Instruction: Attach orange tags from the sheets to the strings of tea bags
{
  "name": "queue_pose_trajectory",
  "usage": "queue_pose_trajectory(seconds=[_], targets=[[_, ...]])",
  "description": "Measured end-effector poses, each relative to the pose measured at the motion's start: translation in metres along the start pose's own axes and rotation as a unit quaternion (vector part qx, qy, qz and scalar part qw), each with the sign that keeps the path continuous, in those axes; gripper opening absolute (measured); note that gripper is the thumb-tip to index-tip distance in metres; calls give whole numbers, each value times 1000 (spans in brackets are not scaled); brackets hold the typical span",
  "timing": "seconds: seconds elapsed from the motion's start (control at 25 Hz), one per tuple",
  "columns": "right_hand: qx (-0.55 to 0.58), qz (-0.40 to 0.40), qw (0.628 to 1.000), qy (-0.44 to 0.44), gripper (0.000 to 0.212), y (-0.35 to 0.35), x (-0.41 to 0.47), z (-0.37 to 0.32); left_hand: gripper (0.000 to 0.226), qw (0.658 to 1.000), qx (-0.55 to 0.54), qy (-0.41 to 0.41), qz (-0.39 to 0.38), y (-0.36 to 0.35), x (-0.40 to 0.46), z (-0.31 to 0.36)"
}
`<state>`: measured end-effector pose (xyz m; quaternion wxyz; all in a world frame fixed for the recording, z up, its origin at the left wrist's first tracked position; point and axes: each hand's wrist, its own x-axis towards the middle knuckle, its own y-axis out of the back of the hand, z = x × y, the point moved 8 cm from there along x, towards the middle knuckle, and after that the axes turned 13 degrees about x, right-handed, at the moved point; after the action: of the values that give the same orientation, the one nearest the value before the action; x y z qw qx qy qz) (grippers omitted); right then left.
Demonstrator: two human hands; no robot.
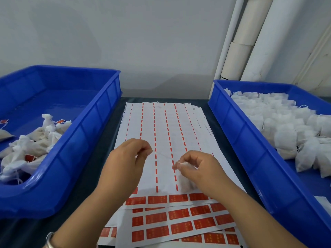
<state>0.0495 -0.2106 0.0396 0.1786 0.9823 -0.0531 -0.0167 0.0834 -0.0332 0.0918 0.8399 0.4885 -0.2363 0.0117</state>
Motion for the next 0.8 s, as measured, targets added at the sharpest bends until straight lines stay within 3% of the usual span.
queue_pose_trajectory(seconds=[0.32, 0.4, 0.52, 0.6, 0.68, 0.8], targets=[[-72, -117, 983, -124, 11, -12, -11, 22, 12, 996, -10, 87, 22, -7, 6, -26], [92, -119, 979, -138, 4, -14, -12, 21, 8, 994, 3, 112, -6, -16, 4, -35], [391, -92, 906, -133, 15, -13, -8, 12, 10, 989, 38, 107, -94, -40, -11, -32], [453, -64, 880, -126, 19, -13, -3, 12, 10, 986, 54, 64, -145, -54, -26, -16], [385, -61, 916, -92, 22, -17, 1, 11, 8, 983, 61, -1, -172, -62, -39, 7], [174, -65, 982, -44, 23, -21, 1, 9, 5, 984, 25, -66, -161, -53, -40, 25]])
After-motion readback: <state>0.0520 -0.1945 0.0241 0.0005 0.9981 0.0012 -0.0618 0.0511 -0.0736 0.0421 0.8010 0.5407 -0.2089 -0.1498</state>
